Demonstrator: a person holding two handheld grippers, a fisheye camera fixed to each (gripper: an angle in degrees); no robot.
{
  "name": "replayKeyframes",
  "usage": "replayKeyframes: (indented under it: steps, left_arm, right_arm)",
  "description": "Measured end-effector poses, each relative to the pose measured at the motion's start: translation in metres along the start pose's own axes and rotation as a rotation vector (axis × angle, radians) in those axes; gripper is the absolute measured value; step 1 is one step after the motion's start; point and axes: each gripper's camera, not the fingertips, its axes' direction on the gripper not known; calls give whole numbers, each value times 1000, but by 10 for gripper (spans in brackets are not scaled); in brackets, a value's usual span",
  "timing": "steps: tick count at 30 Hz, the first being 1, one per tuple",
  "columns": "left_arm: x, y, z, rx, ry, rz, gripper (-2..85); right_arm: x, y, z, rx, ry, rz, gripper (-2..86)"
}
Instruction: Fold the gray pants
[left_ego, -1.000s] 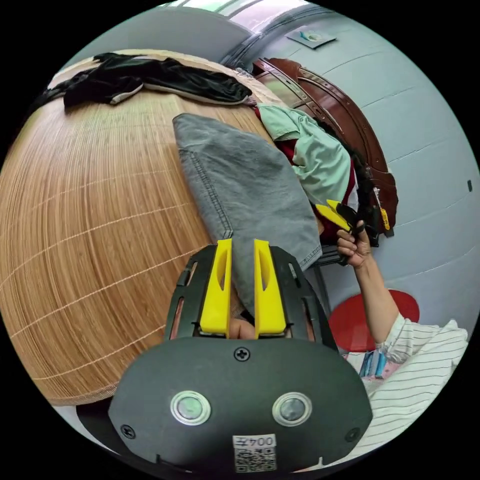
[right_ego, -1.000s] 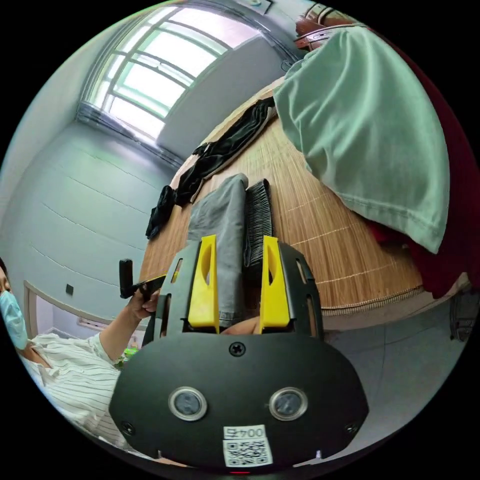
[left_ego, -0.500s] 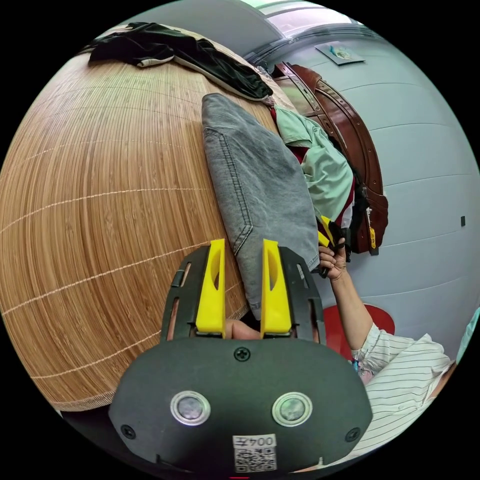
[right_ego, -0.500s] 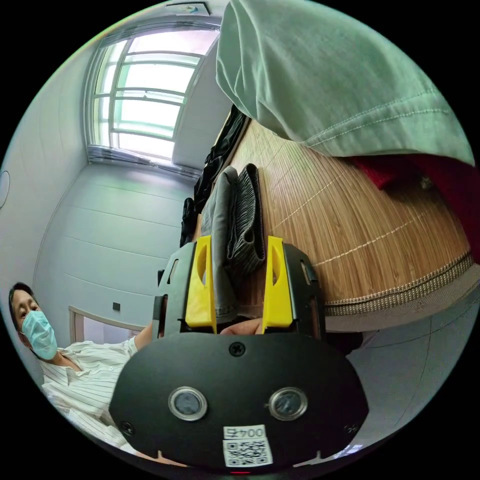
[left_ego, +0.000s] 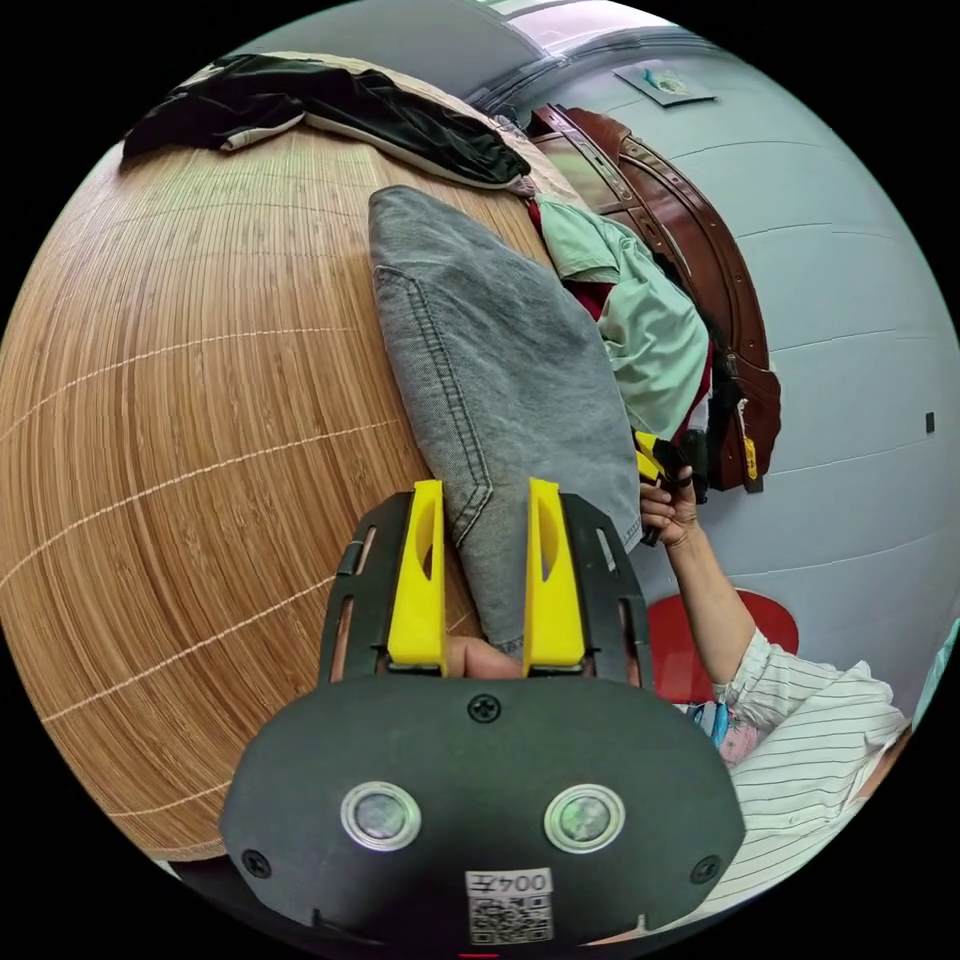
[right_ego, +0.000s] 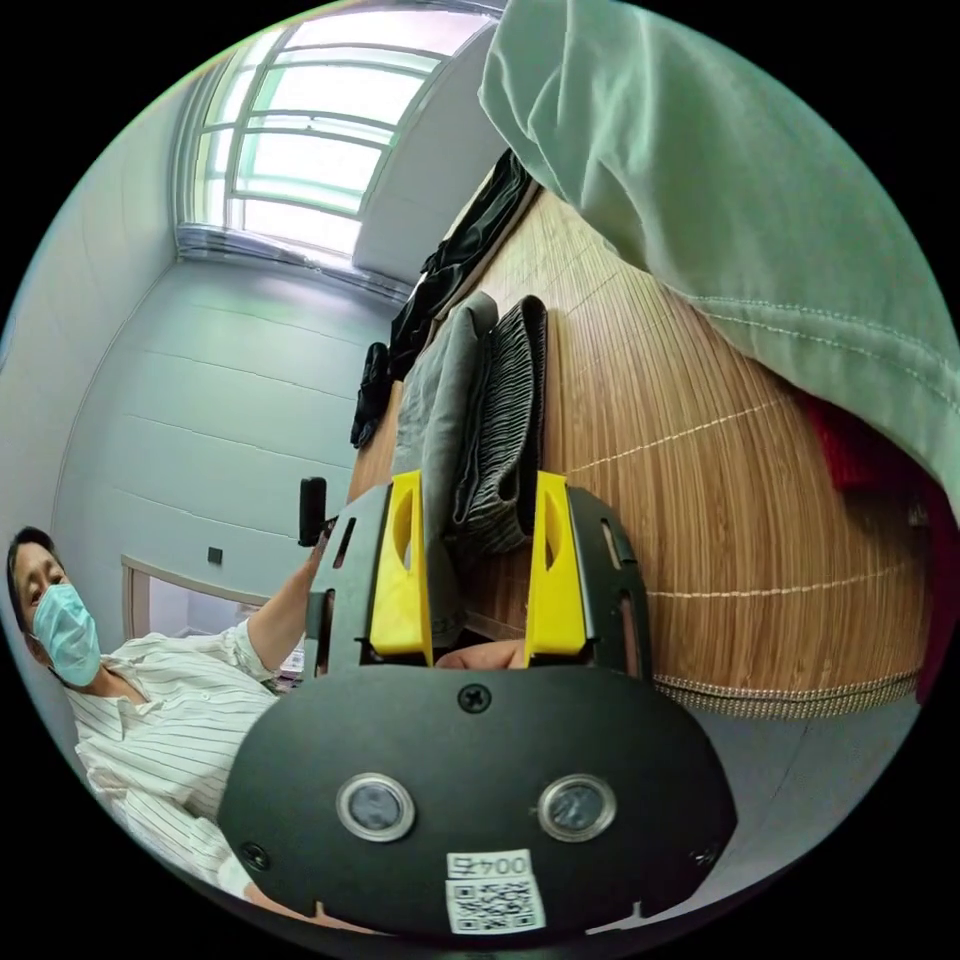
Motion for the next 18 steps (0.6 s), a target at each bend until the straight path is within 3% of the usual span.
replayKeyframes:
  steps: [3,12,18]
  left_arm:
    - [-8,-5,1,-19,55,-27,114]
    - [12,-7,12,-23,8,-16,85]
    - [45,-8,21,-27,-81,38,63]
  right_arm:
    - [0,4,-2,-13,-46,6,161]
    - [-52,25,29,-12,73,-108,175]
    - [-99,37,60,28,417,-170,103]
